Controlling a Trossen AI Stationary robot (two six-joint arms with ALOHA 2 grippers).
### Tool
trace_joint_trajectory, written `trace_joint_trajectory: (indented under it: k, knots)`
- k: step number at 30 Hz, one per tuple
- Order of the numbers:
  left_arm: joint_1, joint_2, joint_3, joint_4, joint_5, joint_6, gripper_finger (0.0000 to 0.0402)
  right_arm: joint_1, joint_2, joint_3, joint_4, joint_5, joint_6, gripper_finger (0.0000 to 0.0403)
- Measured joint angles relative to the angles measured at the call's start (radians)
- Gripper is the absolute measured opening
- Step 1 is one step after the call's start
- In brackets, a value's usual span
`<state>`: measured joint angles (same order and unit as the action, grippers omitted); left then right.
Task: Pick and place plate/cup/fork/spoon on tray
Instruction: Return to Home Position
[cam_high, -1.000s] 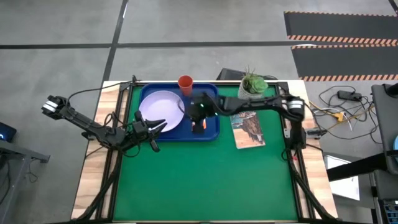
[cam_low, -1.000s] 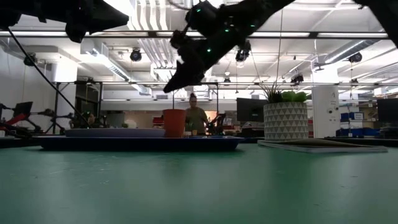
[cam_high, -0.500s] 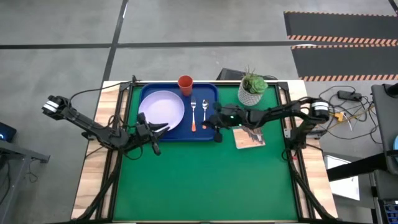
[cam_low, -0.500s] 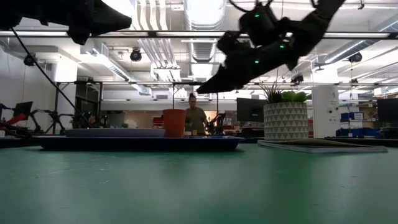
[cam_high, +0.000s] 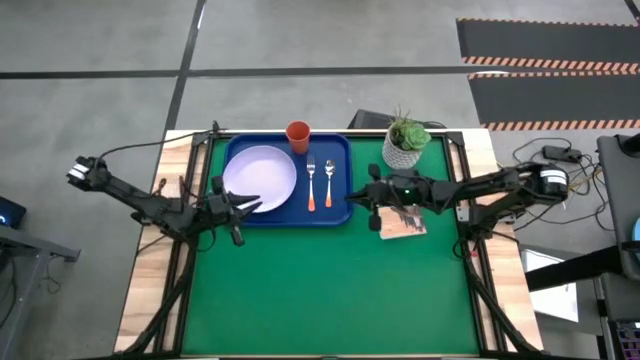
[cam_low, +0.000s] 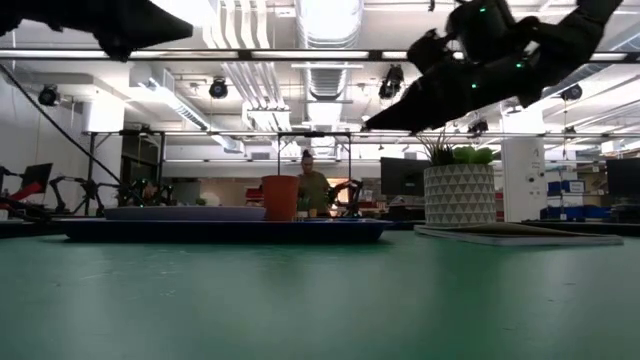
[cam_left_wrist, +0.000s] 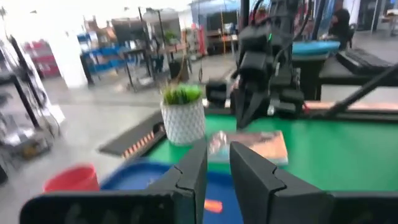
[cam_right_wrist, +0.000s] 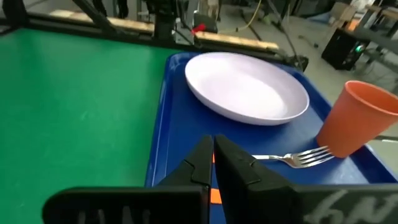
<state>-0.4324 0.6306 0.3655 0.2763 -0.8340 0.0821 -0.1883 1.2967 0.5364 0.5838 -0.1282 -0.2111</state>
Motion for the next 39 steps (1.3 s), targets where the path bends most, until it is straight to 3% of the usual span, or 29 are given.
trace_joint_trajectory:
  k: [3, 7, 11, 13, 20, 25, 33, 39]
  knots:
    - [0.000, -0.084, 0.000, -0.189, 0.033, -0.134, 0.0056, 0.000, -0.037, -0.048, 0.043, 0.003, 0.008, 0.0009]
    - [0.000, -0.181, -0.011, -0.387, 0.207, -0.324, 0.0056, -0.001, -0.064, -0.099, 0.086, 0.028, 0.024, 0.0009]
    - [0.000, -0.241, -0.047, -0.423, 0.420, -0.407, 0.0056, -0.002, -0.074, -0.127, 0.110, 0.042, 0.028, 0.0009]
    - [0.000, -0.261, -0.065, -0.420, 0.478, -0.410, 0.0056, -0.002, -0.074, -0.132, 0.113, 0.047, 0.029, 0.0009]
    - [0.003, -0.344, -0.130, -0.415, 0.438, -0.391, 0.0056, -0.002, -0.076, -0.140, 0.115, 0.048, 0.020, 0.0009]
    - [0.034, -0.395, -0.176, -0.278, 0.410, -0.342, 0.0056, -0.002, -0.087, -0.168, 0.163, 0.049, 0.017, 0.0009]
    - [0.137, -0.424, -0.191, -0.233, 0.408, -0.331, 0.0056, -0.046, -0.195, -0.262, 0.222, 0.051, 0.036, 0.0009]
    - [0.218, -0.398, -0.193, -0.233, 0.495, -0.327, 0.0056, -0.066, -0.294, -0.307, 0.223, 0.049, 0.033, 0.0009]
